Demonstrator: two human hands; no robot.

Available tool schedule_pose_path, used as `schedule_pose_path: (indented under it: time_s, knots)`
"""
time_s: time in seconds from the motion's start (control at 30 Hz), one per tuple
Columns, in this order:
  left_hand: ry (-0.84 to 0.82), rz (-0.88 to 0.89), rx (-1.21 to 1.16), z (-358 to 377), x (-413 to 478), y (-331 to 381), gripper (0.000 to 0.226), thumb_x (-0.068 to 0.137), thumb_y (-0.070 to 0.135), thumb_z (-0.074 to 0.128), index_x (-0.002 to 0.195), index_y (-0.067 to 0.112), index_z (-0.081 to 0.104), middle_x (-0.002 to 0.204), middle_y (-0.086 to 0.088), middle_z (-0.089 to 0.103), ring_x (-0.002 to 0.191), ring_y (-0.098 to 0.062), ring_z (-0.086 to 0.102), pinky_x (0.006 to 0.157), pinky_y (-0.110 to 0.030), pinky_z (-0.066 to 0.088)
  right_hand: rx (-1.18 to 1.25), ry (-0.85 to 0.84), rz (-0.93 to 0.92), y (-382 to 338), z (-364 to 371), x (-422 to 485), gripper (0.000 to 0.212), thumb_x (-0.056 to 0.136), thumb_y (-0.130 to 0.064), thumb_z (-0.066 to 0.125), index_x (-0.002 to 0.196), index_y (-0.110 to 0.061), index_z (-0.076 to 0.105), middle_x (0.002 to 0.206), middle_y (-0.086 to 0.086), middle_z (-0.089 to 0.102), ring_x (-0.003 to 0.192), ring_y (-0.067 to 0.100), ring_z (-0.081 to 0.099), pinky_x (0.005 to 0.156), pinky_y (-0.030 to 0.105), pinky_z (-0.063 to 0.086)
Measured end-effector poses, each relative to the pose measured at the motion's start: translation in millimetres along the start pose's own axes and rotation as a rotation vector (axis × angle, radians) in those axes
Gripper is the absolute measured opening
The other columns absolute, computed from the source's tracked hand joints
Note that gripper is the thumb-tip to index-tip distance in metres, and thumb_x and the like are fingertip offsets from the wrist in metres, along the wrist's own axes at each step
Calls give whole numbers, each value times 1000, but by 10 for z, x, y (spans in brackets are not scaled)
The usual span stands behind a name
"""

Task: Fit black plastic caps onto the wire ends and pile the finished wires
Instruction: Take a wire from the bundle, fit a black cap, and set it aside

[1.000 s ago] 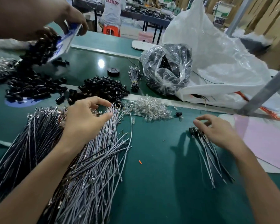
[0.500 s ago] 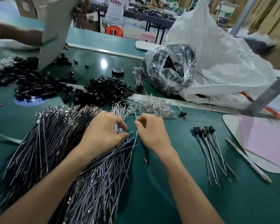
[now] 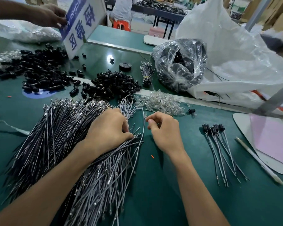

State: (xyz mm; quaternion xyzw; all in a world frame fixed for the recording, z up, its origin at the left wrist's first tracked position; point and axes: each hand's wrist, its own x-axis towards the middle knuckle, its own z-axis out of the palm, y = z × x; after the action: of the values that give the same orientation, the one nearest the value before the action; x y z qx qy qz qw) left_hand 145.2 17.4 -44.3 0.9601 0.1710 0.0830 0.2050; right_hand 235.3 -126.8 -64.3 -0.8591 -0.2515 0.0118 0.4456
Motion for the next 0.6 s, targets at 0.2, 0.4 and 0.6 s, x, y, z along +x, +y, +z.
schedule_pose_path:
  time_s: [0.2, 0.4, 0.6]
  knots:
    - [-60, 34, -38, 3, 26, -23, 21, 76, 33, 79, 60, 27, 69, 86, 14, 49, 89, -8, 52, 79, -30, 48, 10, 4, 4, 7, -26, -17, 17, 93, -9, 58, 85, -19, 69, 70, -6, 67, 66, 9, 59, 57, 16, 44]
    - [56, -15, -319, -28, 67, -11, 20, 80, 28, 76, 62, 25, 68, 86, 9, 60, 73, -2, 51, 67, -27, 42, 97, 0, 27, -37, -48, -26, 17, 93, -10, 60, 83, -19, 71, 69, -5, 68, 59, 6, 57, 52, 13, 41]
    - [3, -1, -859, -72, 28, 81, 16, 83, 25, 74, 79, 10, 73, 68, -19, 69, 57, -19, 54, 61, -31, 43, 630, -84, 73, -209, -52, -84, 14, 91, -22, 68, 82, -13, 75, 68, -1, 69, 50, 9, 44, 48, 20, 39]
